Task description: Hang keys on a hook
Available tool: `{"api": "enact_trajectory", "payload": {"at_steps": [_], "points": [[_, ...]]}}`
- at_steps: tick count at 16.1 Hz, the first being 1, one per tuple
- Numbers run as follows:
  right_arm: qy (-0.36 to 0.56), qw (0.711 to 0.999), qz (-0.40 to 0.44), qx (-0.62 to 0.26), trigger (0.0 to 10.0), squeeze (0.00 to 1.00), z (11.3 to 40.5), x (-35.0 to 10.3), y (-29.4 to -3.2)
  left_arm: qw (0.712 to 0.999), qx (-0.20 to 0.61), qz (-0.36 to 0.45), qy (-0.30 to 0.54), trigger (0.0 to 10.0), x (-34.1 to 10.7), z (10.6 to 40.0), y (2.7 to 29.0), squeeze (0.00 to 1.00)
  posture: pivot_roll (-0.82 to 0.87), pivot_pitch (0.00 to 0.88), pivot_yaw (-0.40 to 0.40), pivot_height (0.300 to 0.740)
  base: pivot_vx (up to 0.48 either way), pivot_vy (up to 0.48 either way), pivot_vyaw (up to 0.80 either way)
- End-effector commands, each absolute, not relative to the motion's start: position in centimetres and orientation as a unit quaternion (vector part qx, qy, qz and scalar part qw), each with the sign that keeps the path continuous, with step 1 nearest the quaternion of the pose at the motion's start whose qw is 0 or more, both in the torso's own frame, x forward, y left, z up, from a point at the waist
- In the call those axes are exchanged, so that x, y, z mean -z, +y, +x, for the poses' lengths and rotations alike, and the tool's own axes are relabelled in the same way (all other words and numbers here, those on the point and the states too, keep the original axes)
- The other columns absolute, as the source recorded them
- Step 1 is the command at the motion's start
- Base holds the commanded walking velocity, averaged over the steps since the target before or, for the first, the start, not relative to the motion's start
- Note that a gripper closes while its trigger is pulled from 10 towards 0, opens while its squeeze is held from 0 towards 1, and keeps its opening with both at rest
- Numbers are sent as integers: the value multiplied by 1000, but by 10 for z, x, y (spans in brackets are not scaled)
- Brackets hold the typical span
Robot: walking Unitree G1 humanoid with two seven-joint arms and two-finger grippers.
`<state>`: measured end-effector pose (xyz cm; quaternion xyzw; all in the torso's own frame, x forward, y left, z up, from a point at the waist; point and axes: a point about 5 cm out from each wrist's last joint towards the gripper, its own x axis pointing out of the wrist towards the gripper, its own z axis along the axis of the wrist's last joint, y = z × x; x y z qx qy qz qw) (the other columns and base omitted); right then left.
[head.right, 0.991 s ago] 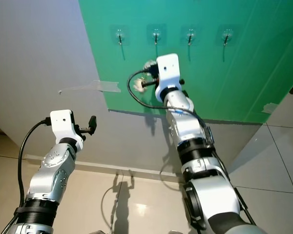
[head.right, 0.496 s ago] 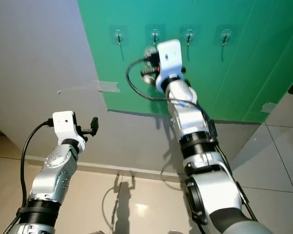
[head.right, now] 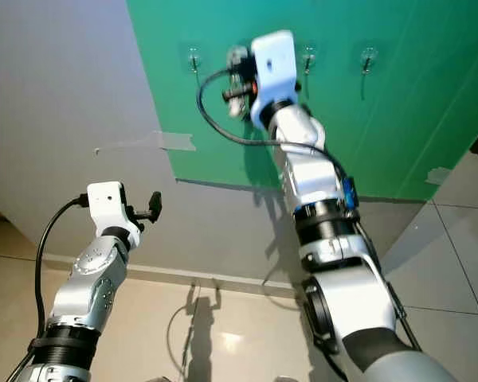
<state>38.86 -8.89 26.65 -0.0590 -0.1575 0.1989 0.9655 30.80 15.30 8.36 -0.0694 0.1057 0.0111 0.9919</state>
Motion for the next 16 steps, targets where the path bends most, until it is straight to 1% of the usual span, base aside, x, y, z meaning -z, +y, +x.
{"api": "enact_trajectory", "payload": {"at_steps": [1,6,16], "points": [[-172,960,-67,-208,10000,0,389,-278,-86,992,-8,-69,102,10000,-86,311,152,0,-167,0,57,740,0,0,0],[-177,958,-98,-202,10000,0,398,-289,-88,993,-11,-70,99,10000,-87,310,152,0,-153,0,46,740,0,0,0],[-140,963,-142,-179,10000,0,416,-279,-93,992,-14,-70,100,10000,-85,307,152,0,-127,0,41,740,0,0,0]]}}
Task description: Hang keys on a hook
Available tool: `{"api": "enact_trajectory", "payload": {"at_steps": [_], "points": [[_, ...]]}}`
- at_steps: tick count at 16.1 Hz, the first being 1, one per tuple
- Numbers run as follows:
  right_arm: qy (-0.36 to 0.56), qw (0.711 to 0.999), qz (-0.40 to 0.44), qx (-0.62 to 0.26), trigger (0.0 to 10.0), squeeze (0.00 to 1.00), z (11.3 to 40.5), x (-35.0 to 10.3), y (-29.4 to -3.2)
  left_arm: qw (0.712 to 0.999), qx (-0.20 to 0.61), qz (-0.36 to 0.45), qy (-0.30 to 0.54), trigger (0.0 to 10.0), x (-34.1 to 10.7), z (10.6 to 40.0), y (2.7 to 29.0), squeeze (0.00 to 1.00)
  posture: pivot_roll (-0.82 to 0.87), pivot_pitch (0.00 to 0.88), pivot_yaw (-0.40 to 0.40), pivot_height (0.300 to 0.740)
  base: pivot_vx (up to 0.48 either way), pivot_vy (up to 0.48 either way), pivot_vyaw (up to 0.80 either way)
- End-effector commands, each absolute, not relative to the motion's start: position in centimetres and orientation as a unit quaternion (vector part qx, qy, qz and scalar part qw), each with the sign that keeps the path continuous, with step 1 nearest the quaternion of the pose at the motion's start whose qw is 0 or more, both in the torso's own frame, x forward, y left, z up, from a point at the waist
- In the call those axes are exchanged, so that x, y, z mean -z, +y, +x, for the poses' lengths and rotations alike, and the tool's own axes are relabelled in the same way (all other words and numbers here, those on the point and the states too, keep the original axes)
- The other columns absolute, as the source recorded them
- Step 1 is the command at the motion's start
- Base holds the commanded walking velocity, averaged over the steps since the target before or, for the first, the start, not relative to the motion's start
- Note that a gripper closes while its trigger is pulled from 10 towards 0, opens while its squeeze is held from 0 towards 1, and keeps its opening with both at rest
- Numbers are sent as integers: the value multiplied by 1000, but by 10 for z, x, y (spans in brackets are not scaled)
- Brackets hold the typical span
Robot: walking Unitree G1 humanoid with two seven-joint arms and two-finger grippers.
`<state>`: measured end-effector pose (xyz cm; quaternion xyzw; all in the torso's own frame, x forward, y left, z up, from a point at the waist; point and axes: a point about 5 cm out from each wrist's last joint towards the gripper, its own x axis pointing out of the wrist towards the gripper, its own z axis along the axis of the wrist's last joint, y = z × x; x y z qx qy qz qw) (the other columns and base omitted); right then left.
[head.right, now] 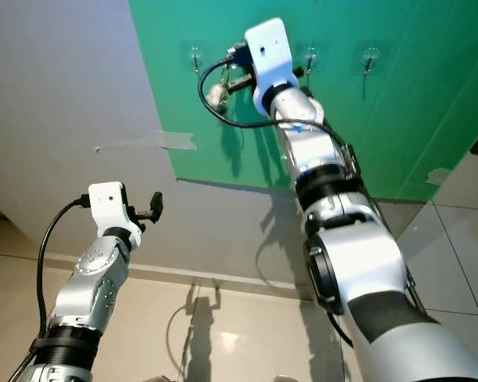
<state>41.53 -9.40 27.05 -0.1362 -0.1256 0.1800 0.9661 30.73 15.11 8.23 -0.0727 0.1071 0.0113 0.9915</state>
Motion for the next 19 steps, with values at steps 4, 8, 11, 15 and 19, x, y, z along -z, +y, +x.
{"api": "enact_trajectory", "payload": {"at_steps": [4,8,11,15,19], "points": [[-148,962,-146,-179,10000,0,418,-287,-93,992,-20,-75,102,10000,-84,305,154,0,-118,0,35,740,0,0,0],[-157,959,-158,-172,10000,0,418,-287,-94,992,-18,-75,103,10000,-84,307,152,0,-128,0,38,740,0,0,0],[-154,962,-169,-150,10000,0,420,-289,-105,992,-15,-74,104,10000,-83,307,152,0,-133,0,44,740,0,0,0],[-139,968,-179,-108,10000,0,423,-284,-123,992,-12,-72,105,10000,-83,307,152,0,-129,0,51,740,0,0,0],[-131,968,-186,-102,10000,0,424,-280,-124,992,-12,-71,104,10000,-84,306,152,0,-124,0,47,740,0,0,0]]}}
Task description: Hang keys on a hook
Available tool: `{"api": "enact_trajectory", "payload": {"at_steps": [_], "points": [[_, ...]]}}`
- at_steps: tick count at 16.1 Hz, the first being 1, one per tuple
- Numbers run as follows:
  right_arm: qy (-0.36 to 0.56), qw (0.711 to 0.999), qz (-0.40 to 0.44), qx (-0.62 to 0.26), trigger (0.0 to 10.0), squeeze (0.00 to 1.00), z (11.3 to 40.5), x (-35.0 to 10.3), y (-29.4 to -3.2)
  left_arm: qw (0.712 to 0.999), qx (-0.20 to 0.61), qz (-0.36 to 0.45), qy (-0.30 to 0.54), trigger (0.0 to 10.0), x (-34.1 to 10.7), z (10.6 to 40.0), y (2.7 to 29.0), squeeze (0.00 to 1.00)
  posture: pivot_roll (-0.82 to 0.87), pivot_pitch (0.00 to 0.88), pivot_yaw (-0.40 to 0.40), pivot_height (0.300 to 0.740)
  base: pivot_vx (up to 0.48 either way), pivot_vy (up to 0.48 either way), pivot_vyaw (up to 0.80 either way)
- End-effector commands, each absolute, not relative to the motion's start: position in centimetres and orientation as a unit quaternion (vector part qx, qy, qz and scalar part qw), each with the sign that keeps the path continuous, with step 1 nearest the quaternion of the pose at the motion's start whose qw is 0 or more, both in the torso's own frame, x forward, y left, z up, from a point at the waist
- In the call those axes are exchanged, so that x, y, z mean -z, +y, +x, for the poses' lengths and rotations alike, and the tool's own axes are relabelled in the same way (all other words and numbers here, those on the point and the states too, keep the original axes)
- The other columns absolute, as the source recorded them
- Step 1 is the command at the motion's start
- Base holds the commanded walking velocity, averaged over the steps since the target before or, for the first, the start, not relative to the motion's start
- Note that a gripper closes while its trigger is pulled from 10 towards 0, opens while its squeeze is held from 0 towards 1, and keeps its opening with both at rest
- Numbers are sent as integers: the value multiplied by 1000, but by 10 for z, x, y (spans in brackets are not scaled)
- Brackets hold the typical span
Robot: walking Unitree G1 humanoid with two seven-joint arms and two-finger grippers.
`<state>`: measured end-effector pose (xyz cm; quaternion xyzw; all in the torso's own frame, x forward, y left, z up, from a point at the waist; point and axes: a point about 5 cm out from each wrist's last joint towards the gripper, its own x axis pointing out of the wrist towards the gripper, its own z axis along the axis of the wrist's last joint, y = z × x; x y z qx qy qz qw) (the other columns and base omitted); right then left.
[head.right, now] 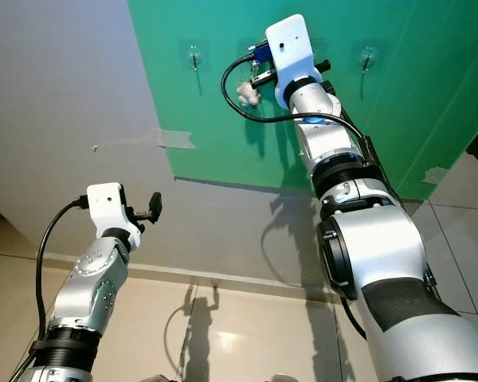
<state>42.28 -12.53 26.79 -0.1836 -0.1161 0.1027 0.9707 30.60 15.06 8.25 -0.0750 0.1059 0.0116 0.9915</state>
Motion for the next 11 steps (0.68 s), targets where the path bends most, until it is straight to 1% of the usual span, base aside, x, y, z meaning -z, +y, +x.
{"api": "enact_trajectory", "payload": {"at_steps": [1,6,11], "points": [[-126,969,-187,-102,10000,0,424,-277,-123,992,-13,-71,105,10000,-84,306,151,0,-123,0,44,740,0,0,0],[-91,973,-183,-108,10000,0,423,-254,-121,991,-18,-73,107,10000,-82,301,152,0,-115,0,37,740,0,0,0],[-86,973,-184,-107,10000,0,422,-250,-122,991,-20,-73,110,10000,-80,299,153,0,-113,0,35,740,0,0,0]]}}
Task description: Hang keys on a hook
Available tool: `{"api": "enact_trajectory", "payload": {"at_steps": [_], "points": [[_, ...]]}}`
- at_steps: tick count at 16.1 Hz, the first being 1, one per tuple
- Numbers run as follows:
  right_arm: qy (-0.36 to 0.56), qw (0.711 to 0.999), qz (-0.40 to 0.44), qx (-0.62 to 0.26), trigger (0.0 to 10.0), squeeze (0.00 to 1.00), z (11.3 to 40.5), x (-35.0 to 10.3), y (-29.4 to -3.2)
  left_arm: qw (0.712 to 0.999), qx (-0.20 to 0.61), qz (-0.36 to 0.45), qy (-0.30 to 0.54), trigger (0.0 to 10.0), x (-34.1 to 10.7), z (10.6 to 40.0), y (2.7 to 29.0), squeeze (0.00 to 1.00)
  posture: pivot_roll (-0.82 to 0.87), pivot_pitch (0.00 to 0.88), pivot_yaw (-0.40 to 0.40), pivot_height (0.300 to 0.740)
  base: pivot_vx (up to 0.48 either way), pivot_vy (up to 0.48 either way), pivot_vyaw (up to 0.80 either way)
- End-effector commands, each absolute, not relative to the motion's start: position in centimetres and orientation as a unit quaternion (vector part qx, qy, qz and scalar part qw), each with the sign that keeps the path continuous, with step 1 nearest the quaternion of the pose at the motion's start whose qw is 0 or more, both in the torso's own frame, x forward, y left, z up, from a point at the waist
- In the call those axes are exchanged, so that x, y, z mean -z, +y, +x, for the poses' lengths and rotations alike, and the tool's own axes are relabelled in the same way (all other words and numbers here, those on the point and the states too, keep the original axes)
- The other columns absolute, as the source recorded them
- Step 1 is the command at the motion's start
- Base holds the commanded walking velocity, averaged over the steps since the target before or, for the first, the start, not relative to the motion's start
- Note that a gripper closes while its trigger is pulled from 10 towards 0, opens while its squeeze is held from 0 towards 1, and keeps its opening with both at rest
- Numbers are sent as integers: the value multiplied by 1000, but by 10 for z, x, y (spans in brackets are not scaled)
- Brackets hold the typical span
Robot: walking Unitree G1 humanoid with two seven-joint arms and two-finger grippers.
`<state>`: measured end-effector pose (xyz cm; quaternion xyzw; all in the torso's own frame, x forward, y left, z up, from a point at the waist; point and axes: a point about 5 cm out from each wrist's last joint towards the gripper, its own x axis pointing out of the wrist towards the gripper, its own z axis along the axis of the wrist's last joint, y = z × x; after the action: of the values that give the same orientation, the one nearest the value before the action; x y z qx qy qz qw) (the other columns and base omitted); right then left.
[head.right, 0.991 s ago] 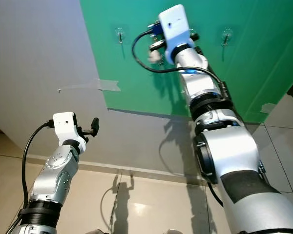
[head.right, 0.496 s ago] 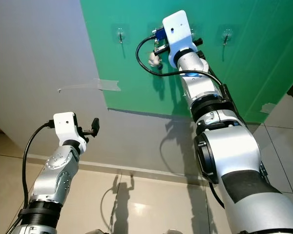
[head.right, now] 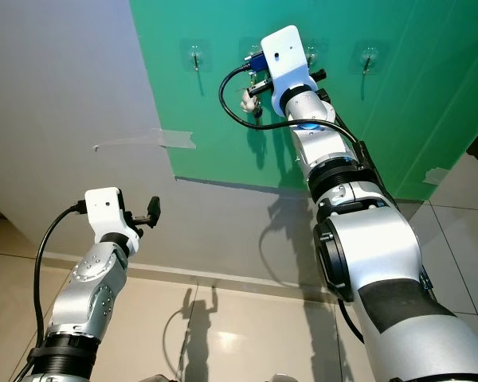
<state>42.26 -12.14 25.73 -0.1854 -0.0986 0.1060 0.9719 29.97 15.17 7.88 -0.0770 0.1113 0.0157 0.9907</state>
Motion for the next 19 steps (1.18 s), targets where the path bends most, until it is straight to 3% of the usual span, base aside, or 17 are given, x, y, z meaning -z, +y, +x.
{"api": "enact_trajectory", "payload": {"at_steps": [1,11,19], "points": [[-97,972,-185,-109,10000,0,423,-256,-120,991,-21,-72,111,10000,-81,299,154,0,-113,0,35,740,0,0,0],[-176,964,-184,-73,10000,0,424,-309,-126,990,-23,-78,111,10000,-81,299,151,0,-115,0,19,740,0,0,0],[-140,969,-181,-89,10000,0,424,-284,-122,989,-29,-82,116,10000,-76,292,151,0,-111,0,7,740,0,0,0]]}}
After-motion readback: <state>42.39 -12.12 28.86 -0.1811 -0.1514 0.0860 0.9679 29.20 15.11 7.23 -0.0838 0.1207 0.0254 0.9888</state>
